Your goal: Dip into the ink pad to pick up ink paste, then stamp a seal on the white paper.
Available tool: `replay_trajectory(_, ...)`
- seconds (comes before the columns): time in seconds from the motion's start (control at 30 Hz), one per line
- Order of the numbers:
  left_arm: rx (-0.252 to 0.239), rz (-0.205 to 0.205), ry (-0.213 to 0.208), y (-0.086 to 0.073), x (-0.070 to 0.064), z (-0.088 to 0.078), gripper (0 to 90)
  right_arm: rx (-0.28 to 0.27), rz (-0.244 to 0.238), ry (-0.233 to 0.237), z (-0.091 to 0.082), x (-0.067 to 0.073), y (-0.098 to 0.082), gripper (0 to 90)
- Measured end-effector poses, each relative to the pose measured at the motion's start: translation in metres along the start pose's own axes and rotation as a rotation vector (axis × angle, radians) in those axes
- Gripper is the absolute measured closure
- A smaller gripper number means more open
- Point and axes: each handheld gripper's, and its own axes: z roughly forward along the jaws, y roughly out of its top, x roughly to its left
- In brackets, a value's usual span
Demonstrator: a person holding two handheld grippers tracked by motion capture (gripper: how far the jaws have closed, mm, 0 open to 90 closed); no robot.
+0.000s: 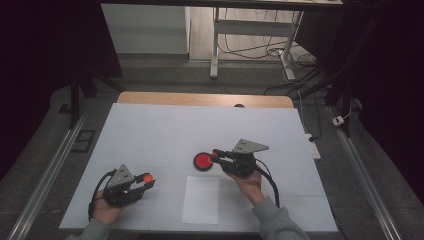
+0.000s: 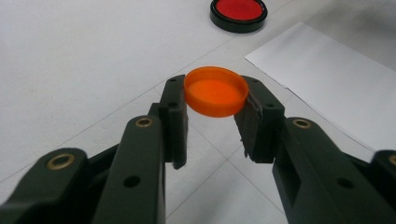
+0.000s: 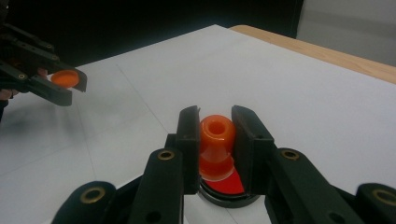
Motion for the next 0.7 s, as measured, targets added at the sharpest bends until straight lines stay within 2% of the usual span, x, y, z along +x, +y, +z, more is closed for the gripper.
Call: replay_trajectory(0.7,0.001,0.005,-0.003,0.001,0.000,0.002,64.5,0.005,-0.007,0.004,-0.015,0.006,-0.005,72.5)
